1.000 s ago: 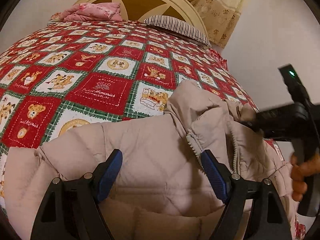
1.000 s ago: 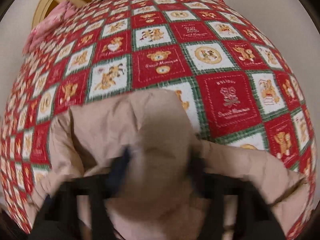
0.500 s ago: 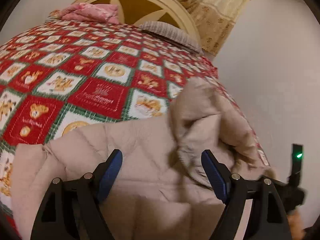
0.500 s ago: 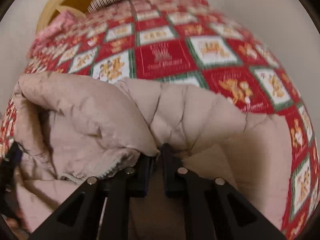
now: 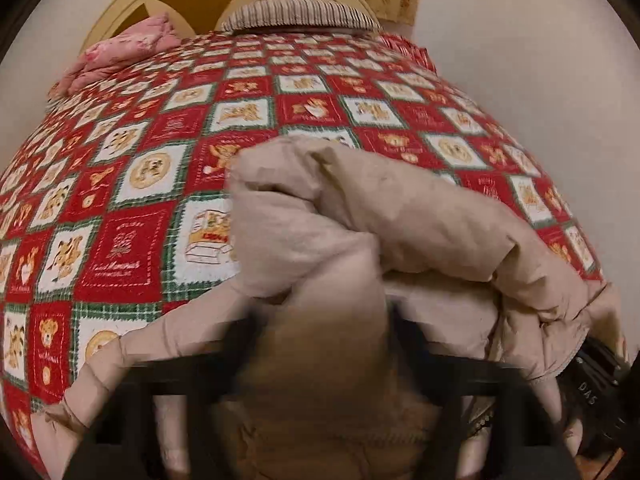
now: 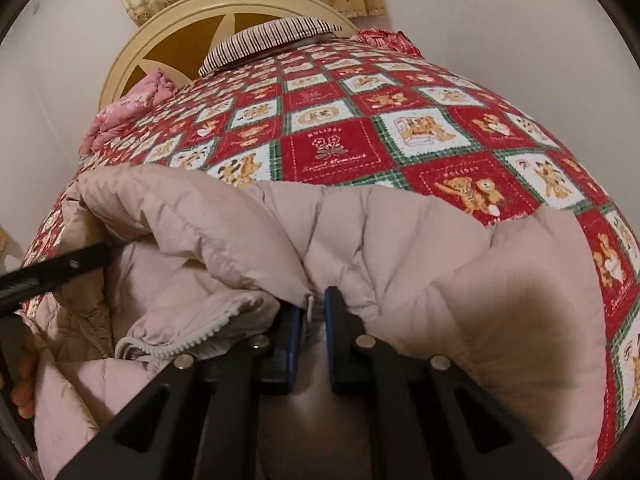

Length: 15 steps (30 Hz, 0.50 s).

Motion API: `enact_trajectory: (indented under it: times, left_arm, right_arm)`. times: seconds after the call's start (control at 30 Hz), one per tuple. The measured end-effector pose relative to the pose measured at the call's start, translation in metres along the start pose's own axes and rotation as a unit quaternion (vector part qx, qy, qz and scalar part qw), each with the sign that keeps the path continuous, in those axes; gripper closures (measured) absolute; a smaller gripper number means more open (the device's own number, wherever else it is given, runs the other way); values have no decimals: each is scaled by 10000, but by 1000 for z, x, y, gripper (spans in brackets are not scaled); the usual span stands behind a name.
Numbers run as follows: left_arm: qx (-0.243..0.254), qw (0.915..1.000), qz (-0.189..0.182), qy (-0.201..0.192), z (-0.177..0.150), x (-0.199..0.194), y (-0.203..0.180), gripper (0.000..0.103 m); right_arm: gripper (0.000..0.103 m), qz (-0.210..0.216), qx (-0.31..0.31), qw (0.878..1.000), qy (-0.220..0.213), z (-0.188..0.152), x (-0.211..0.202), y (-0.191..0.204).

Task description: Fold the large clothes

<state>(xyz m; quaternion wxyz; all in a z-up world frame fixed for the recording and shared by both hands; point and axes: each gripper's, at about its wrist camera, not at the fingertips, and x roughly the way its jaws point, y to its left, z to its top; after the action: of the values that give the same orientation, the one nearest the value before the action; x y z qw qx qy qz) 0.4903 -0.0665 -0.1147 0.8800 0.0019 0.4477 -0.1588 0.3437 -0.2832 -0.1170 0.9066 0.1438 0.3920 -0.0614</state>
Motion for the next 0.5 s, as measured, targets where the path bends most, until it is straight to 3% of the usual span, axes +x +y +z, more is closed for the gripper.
enact_trajectory:
  times: [0.1,0.33,0.43,0.5]
  left_arm:
    - [-590,9972,-429,-168,-4,-21,22,85]
    - [-1617,9857,-374,-307,-54,-71,48,87]
    - [-2391,9697,-468,-190,-79,-53,74,83]
    - [-3021,9472,-1030,-307,-97,-34,96,83]
  right_arm:
    - [92,33,35,10000,-17,-5,-1,-2]
    - [93,60,107,9999,-21,-7,-2,-4]
    - [93,126,191,9997,-22,-7,-2,-7]
    - [93,181,247,9995,-23,-7,-2,-9]
